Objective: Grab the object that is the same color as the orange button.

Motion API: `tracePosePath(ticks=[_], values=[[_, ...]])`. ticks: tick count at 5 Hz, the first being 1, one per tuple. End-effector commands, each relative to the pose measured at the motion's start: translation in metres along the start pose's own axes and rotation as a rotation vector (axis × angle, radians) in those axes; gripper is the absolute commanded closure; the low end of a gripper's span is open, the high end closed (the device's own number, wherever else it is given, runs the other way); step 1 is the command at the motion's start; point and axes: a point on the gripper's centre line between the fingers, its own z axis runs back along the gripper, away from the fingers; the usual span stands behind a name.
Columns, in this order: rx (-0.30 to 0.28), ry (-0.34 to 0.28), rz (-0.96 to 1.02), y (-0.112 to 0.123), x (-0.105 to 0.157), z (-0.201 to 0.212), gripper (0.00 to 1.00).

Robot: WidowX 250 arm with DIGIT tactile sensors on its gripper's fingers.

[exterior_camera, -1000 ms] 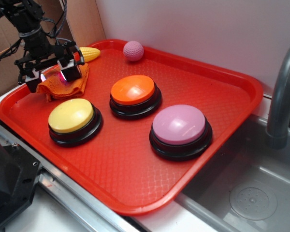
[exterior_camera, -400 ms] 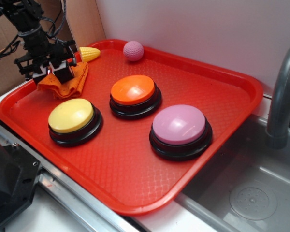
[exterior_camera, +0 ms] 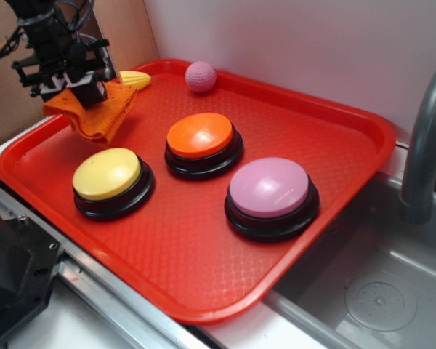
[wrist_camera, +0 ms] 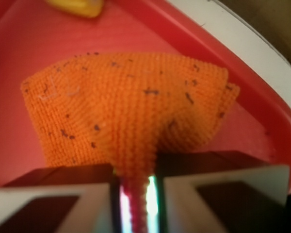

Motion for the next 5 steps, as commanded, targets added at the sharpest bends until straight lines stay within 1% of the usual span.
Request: tracePosePath(ticks=[1,2,3,4,5], values=[[-0.035,0.041,-0.367,-0.025,-0.021,0.067,1.0],[-0.014,0.073,-0.551,-0.038,-0.045,0.079,1.0],[-0.016,0.098,-0.674,-0.045,-0.063,0.089,1.0],[-0.034,0.066,-0.751,-0.052,-0.08,0.095,1.0],[-0.048,0.093,-0.651,-0.048,-0.076,0.089,1.0]])
